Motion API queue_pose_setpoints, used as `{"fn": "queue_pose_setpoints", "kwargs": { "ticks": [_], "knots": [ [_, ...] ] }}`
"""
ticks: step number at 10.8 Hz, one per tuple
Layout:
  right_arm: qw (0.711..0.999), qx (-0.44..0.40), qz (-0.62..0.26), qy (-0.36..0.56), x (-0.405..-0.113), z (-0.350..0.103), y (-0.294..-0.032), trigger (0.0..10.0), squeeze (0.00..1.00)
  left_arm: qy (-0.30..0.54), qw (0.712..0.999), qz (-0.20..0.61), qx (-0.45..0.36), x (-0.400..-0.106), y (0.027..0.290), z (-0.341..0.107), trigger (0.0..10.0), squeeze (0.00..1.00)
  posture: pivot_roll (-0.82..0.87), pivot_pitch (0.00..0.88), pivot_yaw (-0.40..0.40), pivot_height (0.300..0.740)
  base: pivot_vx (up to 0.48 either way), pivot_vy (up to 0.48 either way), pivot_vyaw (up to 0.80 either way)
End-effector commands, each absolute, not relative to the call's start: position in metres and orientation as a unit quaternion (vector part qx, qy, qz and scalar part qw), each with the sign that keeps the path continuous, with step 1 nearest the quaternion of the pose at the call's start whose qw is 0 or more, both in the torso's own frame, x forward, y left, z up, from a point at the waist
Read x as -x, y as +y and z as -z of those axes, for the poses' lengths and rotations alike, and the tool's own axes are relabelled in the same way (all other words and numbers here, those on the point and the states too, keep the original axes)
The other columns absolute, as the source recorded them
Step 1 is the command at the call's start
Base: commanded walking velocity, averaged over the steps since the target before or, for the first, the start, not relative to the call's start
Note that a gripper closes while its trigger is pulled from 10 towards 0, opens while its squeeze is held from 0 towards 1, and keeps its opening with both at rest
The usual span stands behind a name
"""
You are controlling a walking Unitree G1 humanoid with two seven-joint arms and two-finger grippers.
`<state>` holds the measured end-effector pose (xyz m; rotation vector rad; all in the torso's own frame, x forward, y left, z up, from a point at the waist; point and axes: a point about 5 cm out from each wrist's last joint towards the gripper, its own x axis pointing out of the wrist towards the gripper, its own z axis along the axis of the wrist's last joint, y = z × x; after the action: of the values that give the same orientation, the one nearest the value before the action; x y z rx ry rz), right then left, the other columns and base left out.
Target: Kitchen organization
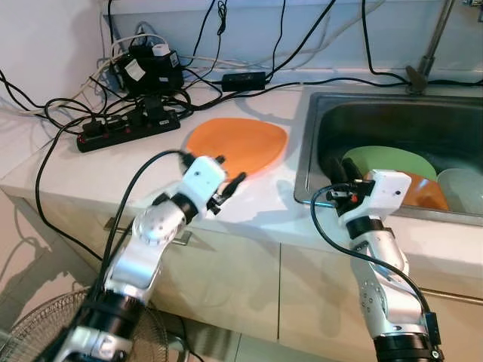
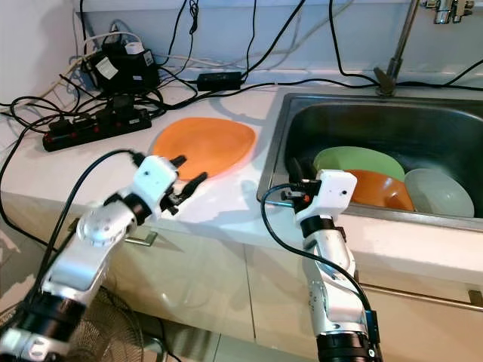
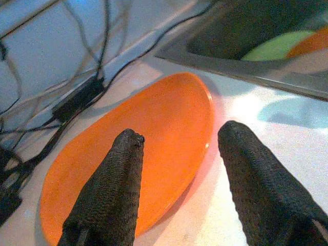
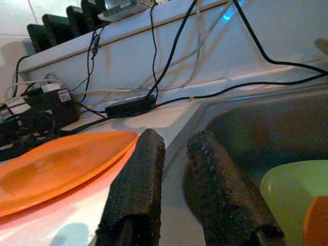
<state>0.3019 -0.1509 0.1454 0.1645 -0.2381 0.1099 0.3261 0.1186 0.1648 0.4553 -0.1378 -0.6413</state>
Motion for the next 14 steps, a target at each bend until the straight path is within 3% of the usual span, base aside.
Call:
{"fn": "queue_pose_setpoints", "kwargs": {
  "ticks": [1, 2, 3, 11, 14],
  "knots": [
    [0.988, -0.081, -0.062, -0.116, -0.305, -0.147, -0.145, 10.0, 0.00, -0.055, 0.909, 0.330, -0.247, -0.328, 0.121, -0.165, 10.0, 1.00, 0.04, 0.000, 0.140, 0.740, 0.000, 0.000, 0.00],
    [0.988, -0.083, -0.062, -0.116, -0.306, -0.147, -0.145, 10.0, 0.00, -0.044, 0.895, 0.355, -0.268, -0.326, 0.122, -0.162, 10.0, 0.11, 0.04, 0.000, 0.141, 0.740, 0.000, 0.000, 0.00],
    [0.988, -0.084, -0.061, -0.115, -0.307, -0.146, -0.144, 10.0, 0.00, -0.027, 0.879, 0.375, -0.295, -0.326, 0.125, -0.160, 10.0, 0.00, 0.04, 0.000, 0.144, 0.740, 0.000, 0.000, 0.00],
    [0.988, -0.088, -0.054, -0.115, -0.311, -0.148, -0.142, 10.0, 0.00, -0.006, 0.842, 0.358, -0.402, -0.353, 0.125, -0.171, 10.0, 0.00, 0.05, 0.000, 0.146, 0.740, 0.000, 0.000, 0.00],
    [0.988, -0.088, -0.056, -0.114, -0.312, -0.147, -0.141, 10.0, 0.00, 0.020, 0.816, 0.351, -0.459, -0.366, 0.124, -0.171, 10.0, 0.00, 0.04, 0.000, 0.152, 0.740, 0.000, 0.000, 0.00]
  ]
}}
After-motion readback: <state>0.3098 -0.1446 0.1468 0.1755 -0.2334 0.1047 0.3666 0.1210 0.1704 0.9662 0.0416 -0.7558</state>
